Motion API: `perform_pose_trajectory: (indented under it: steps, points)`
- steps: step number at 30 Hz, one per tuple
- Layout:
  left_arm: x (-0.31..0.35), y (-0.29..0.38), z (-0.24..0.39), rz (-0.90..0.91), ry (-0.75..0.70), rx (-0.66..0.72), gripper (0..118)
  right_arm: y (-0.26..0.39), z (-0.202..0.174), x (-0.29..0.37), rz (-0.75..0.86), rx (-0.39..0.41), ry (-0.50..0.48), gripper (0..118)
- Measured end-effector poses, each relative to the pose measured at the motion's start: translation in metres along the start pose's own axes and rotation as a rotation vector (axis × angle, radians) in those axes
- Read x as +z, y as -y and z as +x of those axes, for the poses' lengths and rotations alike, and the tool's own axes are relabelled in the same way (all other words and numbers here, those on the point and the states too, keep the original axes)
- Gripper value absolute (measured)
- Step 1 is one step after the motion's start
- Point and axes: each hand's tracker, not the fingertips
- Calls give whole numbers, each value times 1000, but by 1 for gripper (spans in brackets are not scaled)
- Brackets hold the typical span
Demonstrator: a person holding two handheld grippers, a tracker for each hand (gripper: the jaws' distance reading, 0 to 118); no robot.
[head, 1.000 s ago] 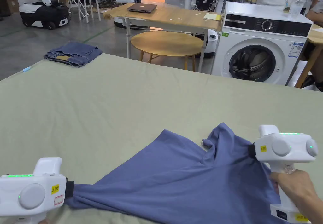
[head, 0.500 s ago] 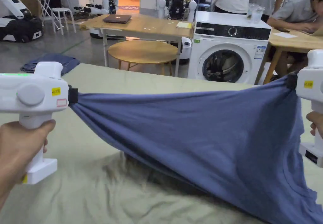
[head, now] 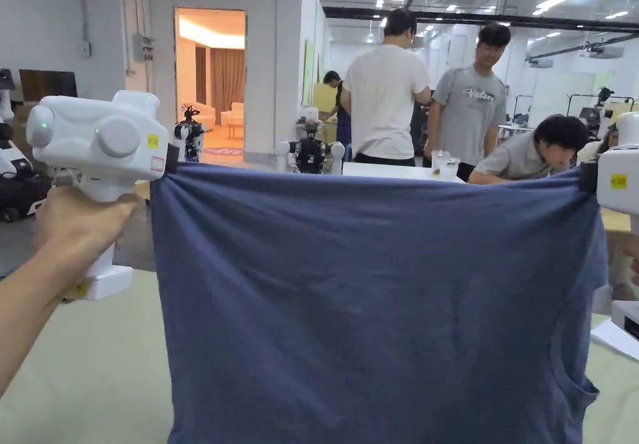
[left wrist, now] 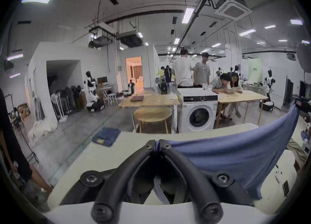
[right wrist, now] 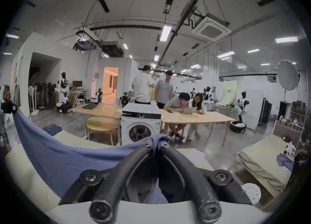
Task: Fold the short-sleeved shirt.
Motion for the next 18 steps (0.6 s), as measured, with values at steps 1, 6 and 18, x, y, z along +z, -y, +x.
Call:
perform_pose_trajectory:
  steps: [1,6,18]
  points:
    - [-4,-7,0,7,-11,4,0,-7,0,-2,4,-3,3,1]
    - [-16,-48,-4,56,-33,16,0,-45,-5,-22,50,-17,7,1]
    - [-54,-83,-2,122,-55,-16,0,-71,-17,-70,100,-22,32,1]
